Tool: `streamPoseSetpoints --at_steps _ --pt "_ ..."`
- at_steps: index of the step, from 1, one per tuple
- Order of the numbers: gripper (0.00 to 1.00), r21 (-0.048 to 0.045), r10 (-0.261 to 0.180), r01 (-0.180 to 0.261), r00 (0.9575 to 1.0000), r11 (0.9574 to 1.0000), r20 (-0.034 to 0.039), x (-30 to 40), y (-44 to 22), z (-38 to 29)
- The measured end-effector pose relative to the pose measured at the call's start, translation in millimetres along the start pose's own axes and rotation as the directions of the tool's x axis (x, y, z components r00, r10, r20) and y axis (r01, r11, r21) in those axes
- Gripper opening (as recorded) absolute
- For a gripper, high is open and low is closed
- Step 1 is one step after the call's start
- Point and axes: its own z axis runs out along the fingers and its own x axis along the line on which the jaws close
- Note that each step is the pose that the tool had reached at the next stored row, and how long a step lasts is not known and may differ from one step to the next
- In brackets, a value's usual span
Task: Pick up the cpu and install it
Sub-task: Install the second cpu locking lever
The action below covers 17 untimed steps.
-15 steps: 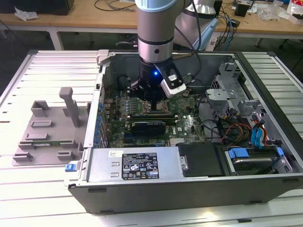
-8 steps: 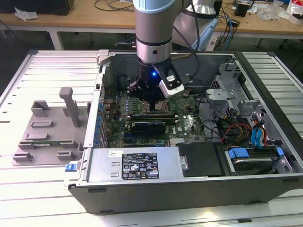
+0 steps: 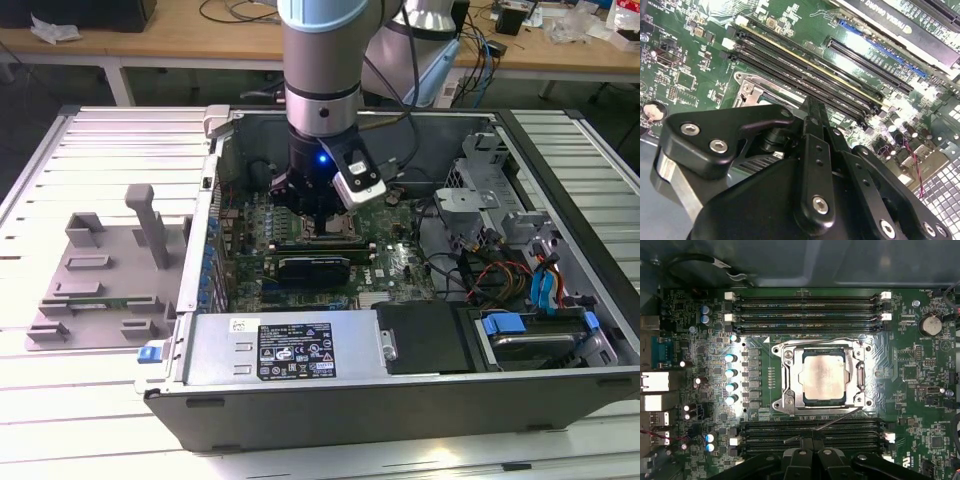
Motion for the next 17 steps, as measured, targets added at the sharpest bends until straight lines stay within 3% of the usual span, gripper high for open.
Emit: streamPoseSetpoints --at_steps 6,10,13,17 --pt "0.11 -0.0001 0.0 0.0 1.0 1.0 0.0001 2.1 0.0 5.1" --pt "0.11 -0.0001 0.0 0.0 1.0 1.0 0.0 10.0 1.1 7.3" --pt "0.11 -0.0008 0.0 0.0 1.0 1.0 0.0 11.7 1.3 8.2" --pt "0.11 -0.0161 0.001 -0.001 1.0 0.9999 -0.0003 12.7 1.4 8.9"
